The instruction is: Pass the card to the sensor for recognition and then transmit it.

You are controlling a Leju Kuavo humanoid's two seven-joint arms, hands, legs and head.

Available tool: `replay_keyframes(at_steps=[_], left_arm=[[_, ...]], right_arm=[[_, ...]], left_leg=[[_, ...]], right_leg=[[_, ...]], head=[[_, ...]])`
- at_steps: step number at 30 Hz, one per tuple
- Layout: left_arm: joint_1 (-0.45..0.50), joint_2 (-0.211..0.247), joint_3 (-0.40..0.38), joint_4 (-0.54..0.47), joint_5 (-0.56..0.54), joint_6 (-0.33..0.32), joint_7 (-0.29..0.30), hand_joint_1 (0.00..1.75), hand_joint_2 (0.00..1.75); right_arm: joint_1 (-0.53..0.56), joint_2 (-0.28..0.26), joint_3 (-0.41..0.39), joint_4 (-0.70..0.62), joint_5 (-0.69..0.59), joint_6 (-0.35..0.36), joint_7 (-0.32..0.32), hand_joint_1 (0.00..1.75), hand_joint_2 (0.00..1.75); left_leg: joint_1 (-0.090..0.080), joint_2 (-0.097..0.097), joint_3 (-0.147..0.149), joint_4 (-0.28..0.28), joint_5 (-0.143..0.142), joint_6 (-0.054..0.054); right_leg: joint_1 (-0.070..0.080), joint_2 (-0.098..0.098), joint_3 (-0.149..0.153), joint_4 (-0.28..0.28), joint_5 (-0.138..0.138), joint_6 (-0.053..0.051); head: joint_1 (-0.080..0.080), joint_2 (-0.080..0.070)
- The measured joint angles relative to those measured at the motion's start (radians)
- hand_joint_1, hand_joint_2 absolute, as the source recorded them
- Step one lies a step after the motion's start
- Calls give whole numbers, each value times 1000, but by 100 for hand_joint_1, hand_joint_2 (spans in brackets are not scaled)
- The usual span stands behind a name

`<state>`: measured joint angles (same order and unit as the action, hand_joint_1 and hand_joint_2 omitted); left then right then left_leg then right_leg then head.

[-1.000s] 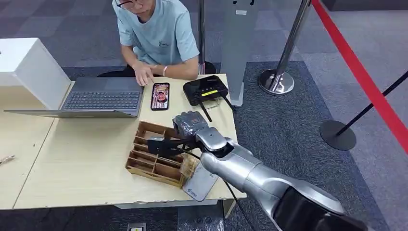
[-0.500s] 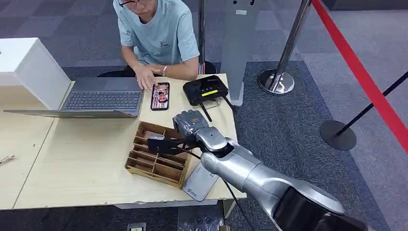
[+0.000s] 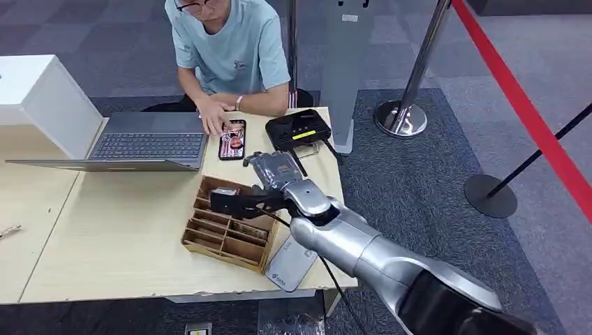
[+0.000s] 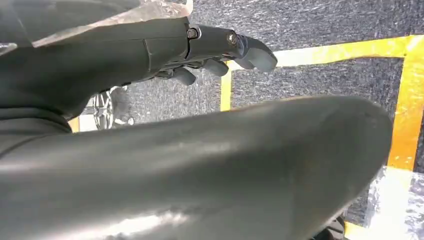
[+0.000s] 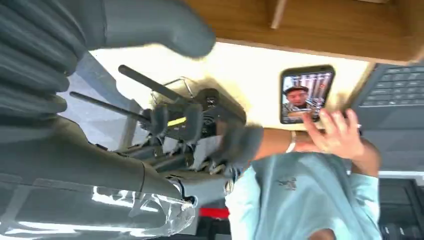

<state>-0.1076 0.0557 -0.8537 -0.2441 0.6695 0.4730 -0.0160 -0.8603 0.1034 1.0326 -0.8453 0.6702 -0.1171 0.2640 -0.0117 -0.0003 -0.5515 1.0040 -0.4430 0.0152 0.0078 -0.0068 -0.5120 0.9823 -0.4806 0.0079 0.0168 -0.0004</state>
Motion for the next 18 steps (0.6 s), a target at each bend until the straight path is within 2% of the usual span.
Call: replay_keyframes(at_steps=[9,18], left_arm=[[1,0,0,0,4,0,-5,0,0],[5,2,0,0,7,0,-6,0,0]], right_arm=[[8,1,3,-77,-1,29,9,0,175],[22,2,28,-147,-25,97,10,0,175]], left_leg=[[0,0,0,0,0,0],[0,0,0,0,0,0]], right_leg=[[0,0,0,0,0,0],[0,0,0,0,0,0]], head=[[0,0],[0,0]])
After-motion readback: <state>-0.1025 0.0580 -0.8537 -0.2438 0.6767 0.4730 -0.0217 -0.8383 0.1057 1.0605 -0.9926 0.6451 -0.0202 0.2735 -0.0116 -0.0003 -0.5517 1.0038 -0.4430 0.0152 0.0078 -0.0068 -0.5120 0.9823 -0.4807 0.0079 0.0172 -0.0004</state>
